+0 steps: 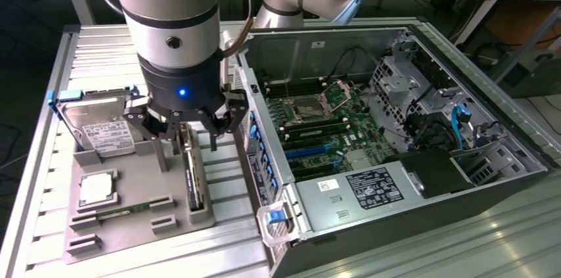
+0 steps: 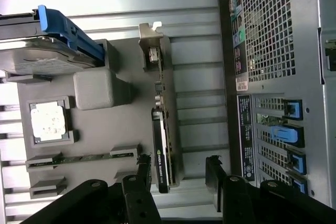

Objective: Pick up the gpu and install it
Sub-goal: 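Pick up the gpu and move the gpu toward the slot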

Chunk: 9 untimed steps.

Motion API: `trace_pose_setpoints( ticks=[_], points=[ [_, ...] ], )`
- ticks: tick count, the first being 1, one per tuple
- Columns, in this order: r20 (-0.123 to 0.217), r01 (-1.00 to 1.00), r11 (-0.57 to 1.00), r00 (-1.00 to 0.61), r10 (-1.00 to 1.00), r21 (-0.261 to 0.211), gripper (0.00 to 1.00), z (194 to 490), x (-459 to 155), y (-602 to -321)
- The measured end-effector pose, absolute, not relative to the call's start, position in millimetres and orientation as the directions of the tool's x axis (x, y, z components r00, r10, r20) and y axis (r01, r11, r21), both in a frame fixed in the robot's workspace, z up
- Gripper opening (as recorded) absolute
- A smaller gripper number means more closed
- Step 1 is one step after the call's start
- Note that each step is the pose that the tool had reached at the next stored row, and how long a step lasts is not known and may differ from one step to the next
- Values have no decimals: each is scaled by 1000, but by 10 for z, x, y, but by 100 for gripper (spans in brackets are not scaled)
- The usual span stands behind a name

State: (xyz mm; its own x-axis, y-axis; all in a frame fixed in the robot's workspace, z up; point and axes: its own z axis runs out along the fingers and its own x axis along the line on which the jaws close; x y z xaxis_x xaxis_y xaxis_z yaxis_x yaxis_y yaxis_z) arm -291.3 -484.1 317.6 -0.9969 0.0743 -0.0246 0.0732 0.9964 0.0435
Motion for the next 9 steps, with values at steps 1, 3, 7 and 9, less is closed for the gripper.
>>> trace_pose_setpoints(
  ticks=[1, 3, 7, 9],
  points=[
    [-25, 73, 996, -997, 74, 44, 54, 3164, -2914, -4845],
    [-25, 73, 996, -997, 74, 43, 54, 3137, -2914, -4853],
    [-25, 73, 996, -997, 74, 43, 54, 3091, -2914, -4866],
    [-25, 73, 996, -997, 74, 43, 54, 3069, -2914, -4872]
  ],
)
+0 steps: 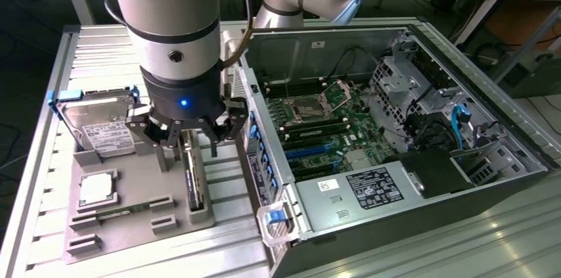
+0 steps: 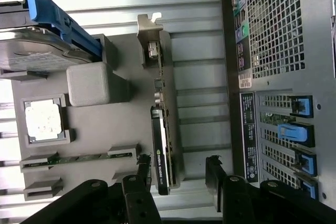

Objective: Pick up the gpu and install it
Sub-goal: 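Pick up the gpu and move the gpu toward the slot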

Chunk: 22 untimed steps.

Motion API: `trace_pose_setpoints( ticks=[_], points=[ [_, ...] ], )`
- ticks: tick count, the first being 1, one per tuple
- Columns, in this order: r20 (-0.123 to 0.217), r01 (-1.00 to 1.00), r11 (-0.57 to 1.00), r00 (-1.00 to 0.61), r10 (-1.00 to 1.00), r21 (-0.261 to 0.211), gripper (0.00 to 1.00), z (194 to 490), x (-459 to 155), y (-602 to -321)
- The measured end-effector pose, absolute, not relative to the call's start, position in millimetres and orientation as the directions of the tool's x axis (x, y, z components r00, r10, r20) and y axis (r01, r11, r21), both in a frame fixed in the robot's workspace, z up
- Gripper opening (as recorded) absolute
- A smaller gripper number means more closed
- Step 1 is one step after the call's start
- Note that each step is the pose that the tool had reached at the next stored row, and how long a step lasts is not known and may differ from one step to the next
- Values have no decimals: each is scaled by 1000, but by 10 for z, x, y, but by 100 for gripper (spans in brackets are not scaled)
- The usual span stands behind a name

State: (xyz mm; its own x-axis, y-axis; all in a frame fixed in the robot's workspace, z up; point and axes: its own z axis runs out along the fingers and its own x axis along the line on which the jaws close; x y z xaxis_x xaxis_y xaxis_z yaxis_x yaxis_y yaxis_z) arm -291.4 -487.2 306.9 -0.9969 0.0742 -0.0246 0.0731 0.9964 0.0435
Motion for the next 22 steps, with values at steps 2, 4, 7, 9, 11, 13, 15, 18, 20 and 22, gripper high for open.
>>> trace_pose_setpoints(
  ticks=[2, 4, 7, 9, 11, 13, 15, 18, 20, 22],
  points=[
    [-25, 73, 996, -997, 74, 43, 54, 3047, -2914, -4877],
    [-25, 73, 996, -997, 74, 43, 54, 3022, -2913, -4884],
    [-25, 73, 996, -997, 74, 43, 54, 2991, -2913, -4892],
    [-25, 73, 996, -997, 74, 43, 54, 2967, -2914, -4899],
    [-24, 73, 996, -997, 74, 43, 54, 2946, -2913, -4904],
    [-25, 73, 996, -997, 74, 43, 54, 2924, -2914, -4909],
    [-24, 73, 996, -997, 74, 43, 54, 2897, -2913, -4915],
    [-25, 73, 996, -997, 74, 43, 54, 2852, -2914, -4921],
    [-24, 73, 996, -997, 74, 43, 54, 2832, -2920, -4922],
    [-25, 73, 996, -997, 74, 43, 54, 2810, -2952, -4922]
  ],
)
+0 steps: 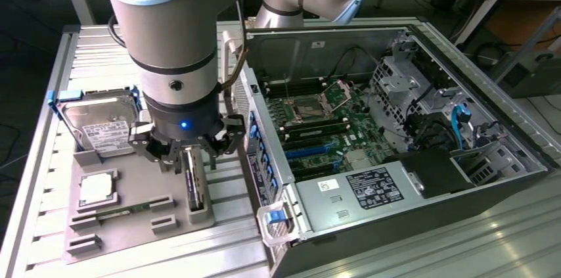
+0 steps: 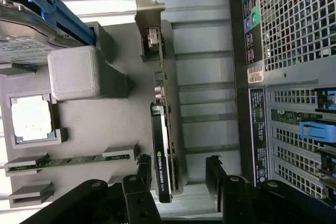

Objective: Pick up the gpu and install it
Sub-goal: 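Pick up the gpu and move the gpu toward the slot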

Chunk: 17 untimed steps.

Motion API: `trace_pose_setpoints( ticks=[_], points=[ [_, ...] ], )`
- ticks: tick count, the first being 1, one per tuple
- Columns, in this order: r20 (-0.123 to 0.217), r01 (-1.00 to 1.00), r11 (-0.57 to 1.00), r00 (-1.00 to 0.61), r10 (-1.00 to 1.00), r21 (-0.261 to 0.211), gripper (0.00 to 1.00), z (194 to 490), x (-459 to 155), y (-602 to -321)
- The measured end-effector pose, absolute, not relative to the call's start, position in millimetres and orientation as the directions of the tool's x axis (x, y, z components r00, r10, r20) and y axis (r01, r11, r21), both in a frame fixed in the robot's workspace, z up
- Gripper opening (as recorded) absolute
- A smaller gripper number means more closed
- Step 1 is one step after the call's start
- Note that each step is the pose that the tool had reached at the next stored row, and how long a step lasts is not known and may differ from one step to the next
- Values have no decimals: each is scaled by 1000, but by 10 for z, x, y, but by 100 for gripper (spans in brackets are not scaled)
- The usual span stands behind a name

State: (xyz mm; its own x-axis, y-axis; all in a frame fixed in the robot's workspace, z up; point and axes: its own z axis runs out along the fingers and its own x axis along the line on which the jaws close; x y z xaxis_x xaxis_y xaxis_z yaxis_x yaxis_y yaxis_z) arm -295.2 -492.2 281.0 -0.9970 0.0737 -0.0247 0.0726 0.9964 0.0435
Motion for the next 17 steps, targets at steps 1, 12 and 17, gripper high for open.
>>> trace_pose_setpoints(
  ticks=[1, 12, 17],
  points=[
    [-25, 73, 996, -997, 74, 43, 54, 2803, -2965, -4921],
    [-25, 71, 996, -997, 72, 46, 54, 2673, -2998, -4872],
    [-25, 71, 996, -997, 72, 47, 54, 2648, -3014, -4871]
  ],
)
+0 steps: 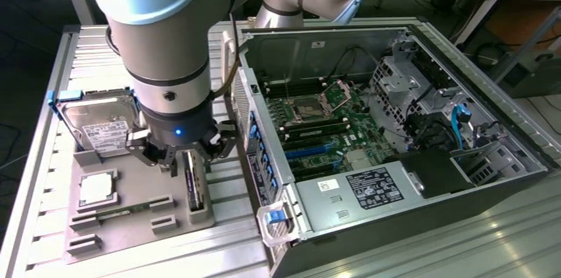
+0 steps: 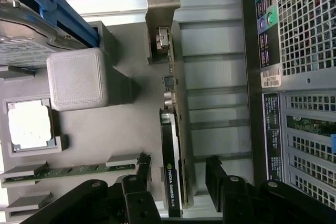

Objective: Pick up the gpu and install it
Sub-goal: 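Pick up the gpu and move the gpu toward the slot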

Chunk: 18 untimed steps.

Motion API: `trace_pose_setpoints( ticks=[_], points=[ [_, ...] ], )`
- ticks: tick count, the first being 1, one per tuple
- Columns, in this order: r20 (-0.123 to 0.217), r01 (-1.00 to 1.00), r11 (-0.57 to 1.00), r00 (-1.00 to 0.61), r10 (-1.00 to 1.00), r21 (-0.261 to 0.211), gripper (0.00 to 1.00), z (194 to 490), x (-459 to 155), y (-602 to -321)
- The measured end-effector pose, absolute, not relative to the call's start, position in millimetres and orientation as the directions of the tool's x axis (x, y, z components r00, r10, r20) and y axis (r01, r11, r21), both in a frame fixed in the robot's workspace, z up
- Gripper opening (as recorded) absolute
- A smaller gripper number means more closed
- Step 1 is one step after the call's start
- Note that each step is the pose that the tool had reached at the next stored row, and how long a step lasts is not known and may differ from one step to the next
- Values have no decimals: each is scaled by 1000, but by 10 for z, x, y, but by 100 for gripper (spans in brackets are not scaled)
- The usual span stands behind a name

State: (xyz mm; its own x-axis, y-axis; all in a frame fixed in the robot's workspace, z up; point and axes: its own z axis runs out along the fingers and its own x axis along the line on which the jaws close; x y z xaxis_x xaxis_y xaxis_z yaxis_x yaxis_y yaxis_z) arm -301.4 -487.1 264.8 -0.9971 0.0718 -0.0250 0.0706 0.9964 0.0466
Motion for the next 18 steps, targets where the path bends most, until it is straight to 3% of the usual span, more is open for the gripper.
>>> trace_pose_setpoints(
  ticks=[18],
  points=[
    [-25, 69, 996, -997, 71, 47, 54, 2527, -3082, -4732]
  ],
)
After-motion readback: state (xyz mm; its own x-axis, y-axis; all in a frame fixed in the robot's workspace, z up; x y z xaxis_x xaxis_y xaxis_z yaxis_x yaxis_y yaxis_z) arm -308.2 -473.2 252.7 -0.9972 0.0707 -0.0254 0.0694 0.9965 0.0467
